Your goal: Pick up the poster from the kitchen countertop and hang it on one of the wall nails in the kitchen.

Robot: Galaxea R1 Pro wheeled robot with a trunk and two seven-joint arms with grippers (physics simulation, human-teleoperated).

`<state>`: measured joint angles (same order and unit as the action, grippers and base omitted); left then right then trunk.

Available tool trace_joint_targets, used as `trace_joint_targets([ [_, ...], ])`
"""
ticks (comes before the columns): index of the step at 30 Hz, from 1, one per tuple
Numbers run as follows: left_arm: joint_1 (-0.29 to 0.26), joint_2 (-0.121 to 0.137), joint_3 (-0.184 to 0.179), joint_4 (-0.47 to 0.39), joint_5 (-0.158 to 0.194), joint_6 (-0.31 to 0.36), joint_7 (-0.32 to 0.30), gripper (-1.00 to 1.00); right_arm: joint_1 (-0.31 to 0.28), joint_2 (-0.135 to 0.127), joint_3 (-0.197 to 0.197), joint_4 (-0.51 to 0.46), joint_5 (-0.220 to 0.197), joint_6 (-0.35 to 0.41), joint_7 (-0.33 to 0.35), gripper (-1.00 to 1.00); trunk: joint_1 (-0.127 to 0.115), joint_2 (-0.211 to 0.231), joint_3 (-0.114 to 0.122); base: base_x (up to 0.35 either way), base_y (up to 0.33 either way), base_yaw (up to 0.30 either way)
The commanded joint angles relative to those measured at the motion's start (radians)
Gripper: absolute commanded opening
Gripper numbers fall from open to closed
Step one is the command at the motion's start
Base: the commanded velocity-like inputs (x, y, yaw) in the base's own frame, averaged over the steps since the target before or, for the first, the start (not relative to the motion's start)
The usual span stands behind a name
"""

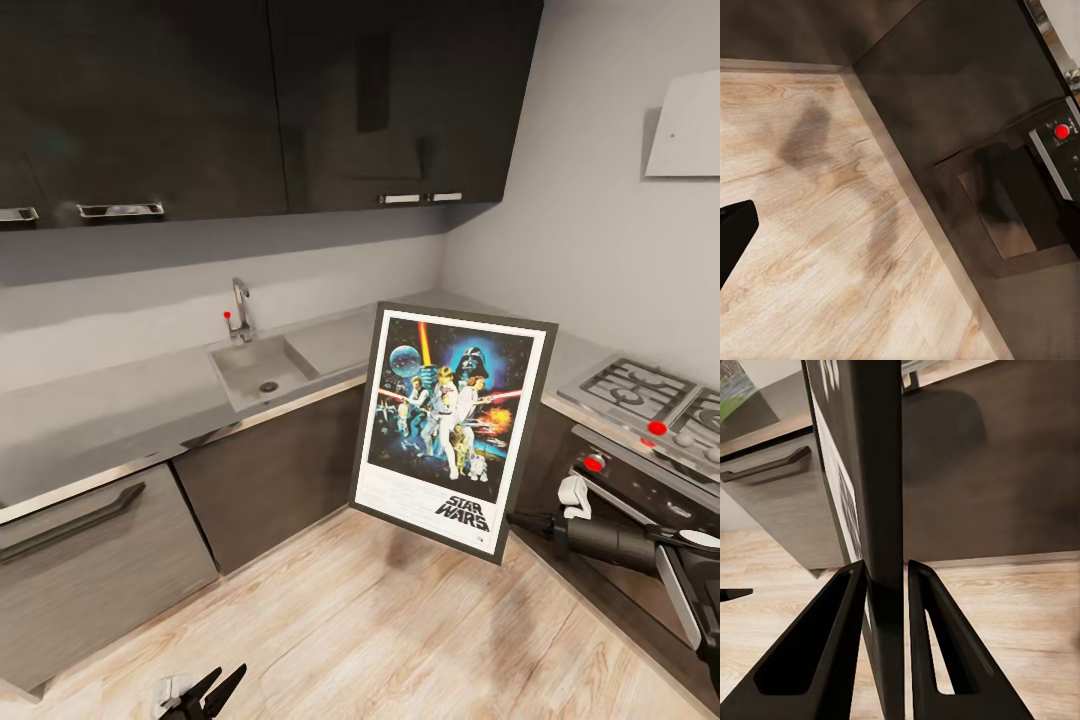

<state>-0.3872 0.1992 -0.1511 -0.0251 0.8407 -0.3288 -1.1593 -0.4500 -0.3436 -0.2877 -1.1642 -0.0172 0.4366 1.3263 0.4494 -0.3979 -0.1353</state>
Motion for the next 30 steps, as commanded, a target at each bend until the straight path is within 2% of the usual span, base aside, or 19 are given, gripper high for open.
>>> trace_joint_targets([
  [1,-0.001,0.000,-0.008,0.001,0.008,-0.006,-0.002,1.00,-0.001,0.000,-0.001,0.000,-0.003,0.013,0.005,-1.00,0.001,-0.002,-0.002,0.000,0.000,0.000],
  [8,-0.001,0.000,-0.008,0.001,0.008,-0.006,-0.003,1.00,-0.001,0.000,-0.001,-0.001,-0.003,0.013,0.005,-1.00,0.001,-0.002,-0.002,0.000,0.000,0.039],
  [18,-0.001,0.000,-0.008,0.001,0.008,-0.006,-0.003,1.00,-0.001,0.000,0.000,-0.006,-0.002,0.011,0.004,-1.00,0.001,-0.002,-0.002,0.000,0.003,0.243],
  [26,-0.001,0.000,-0.008,0.001,0.008,-0.006,-0.003,1.00,-0.001,0.001,0.000,-0.006,-0.001,0.011,0.004,-1.00,0.001,-0.002,-0.002,0.000,0.201,0.285],
  [30,-0.001,0.000,-0.008,0.001,0.008,-0.006,-0.003,1.00,-0.001,0.001,-0.001,-0.004,-0.001,0.011,0.004,-1.00,0.001,-0.002,-0.002,0.000,0.277,0.139],
])
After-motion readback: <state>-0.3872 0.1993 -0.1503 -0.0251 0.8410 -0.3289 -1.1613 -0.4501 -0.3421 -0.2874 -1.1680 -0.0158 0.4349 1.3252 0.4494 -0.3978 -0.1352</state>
